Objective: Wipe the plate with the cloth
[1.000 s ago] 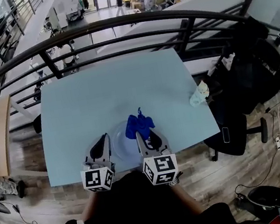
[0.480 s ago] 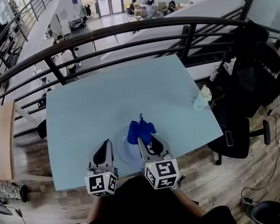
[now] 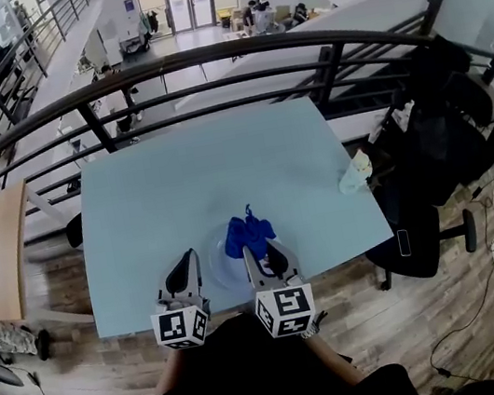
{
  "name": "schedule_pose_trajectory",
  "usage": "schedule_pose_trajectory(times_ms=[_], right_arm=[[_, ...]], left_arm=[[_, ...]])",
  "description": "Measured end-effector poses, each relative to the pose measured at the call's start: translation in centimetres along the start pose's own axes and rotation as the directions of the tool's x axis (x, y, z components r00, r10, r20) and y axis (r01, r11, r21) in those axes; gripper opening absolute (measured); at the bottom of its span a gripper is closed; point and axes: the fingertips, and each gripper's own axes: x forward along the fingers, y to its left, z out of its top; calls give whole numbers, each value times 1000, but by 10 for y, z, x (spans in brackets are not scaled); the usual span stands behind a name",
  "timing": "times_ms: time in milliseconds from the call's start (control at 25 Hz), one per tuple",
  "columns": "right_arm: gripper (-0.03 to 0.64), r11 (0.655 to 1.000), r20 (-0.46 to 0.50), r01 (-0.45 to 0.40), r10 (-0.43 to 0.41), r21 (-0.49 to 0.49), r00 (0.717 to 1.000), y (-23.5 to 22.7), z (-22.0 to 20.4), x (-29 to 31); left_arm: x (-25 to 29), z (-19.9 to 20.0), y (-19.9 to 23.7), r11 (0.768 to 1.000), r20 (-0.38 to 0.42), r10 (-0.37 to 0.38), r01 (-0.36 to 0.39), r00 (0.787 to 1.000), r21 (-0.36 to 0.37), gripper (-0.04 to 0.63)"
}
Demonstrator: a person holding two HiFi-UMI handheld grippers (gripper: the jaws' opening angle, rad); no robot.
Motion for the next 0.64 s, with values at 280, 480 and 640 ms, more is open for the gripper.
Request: schedule_pose_trajectory(times_ms=[280, 480, 640], right_arm=[[118, 1000, 7, 12, -12, 0, 1000, -2, 2, -1], [118, 1000, 2, 11, -11, -9, 1000, -1, 0, -3], [118, 1000, -6, 10, -10, -14, 1000, 0, -3, -8]], left_arm=[[1, 2, 1, 1000, 3, -7, 7, 1000, 0, 2], [0, -1, -1, 1000, 1, -14, 14, 1000, -2, 2], [-6, -3, -8, 1000, 0, -23, 23, 1000, -9, 2]])
